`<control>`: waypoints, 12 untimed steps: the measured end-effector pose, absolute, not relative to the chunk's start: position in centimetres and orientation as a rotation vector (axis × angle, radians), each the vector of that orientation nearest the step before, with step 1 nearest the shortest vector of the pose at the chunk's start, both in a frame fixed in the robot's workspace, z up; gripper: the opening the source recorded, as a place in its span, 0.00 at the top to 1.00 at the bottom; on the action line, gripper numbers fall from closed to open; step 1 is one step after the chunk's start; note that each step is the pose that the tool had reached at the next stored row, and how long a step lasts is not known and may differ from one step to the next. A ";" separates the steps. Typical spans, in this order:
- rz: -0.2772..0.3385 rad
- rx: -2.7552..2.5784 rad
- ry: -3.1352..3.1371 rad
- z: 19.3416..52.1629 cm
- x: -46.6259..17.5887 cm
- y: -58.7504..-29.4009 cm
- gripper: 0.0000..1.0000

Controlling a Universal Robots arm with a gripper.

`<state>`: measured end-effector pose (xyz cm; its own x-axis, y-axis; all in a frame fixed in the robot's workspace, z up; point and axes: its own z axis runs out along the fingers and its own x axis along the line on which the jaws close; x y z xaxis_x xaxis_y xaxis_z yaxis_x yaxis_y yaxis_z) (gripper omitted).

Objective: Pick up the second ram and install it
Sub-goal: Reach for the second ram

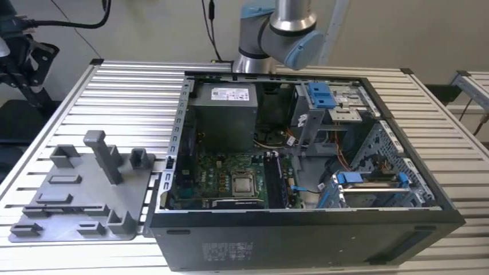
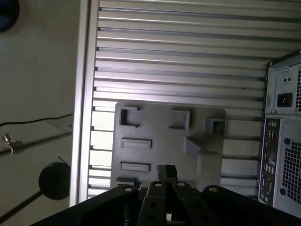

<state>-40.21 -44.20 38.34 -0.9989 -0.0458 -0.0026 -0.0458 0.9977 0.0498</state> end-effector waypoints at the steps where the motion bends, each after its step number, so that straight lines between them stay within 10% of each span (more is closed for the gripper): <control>1: 0.078 -0.072 3.138 38.3 -40.2 -44.4 0.89; 12: 0.078 -0.072 3.138 38.2 -40.6 -46.7 0.89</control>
<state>-40.58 -46.68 38.24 -0.9989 -0.0458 -0.0026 -0.0459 0.9977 0.0498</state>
